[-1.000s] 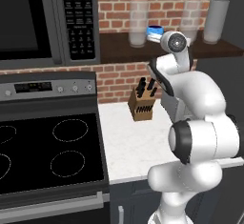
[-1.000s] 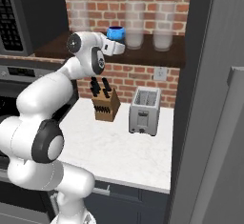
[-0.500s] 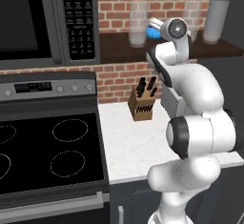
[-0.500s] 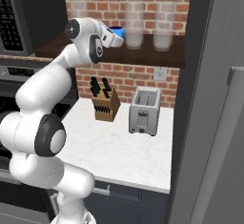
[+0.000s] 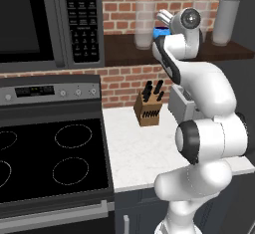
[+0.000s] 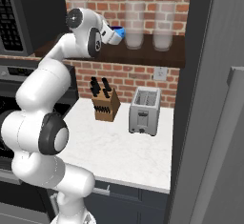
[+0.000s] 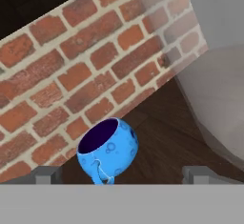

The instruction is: Gather all objects into one cabinet and sort the glasses and bowls to opposite sides.

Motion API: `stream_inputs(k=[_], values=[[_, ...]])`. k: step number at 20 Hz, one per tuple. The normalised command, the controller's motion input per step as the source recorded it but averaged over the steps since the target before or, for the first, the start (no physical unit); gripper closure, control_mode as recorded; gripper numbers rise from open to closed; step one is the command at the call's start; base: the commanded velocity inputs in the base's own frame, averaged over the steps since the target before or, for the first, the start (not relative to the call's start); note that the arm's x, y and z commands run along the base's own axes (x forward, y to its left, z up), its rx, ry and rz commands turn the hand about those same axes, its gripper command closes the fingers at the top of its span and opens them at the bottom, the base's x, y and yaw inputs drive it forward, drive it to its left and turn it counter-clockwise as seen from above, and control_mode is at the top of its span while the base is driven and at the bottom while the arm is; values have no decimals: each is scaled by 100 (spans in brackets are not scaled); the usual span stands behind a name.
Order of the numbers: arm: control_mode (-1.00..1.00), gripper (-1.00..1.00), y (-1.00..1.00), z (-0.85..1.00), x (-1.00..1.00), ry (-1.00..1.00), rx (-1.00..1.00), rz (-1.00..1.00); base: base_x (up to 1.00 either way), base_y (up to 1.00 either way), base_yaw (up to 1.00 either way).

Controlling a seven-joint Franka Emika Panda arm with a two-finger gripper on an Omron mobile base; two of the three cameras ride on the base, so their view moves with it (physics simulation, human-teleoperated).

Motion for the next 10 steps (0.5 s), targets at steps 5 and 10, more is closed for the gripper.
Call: stream_inputs(k=[5, 10], values=[[-100, -100, 32, -23, 0, -2, 3, 0, 0, 0, 0], [-100, -100, 23, -10, 7, 0, 3, 0, 0, 0, 0]])
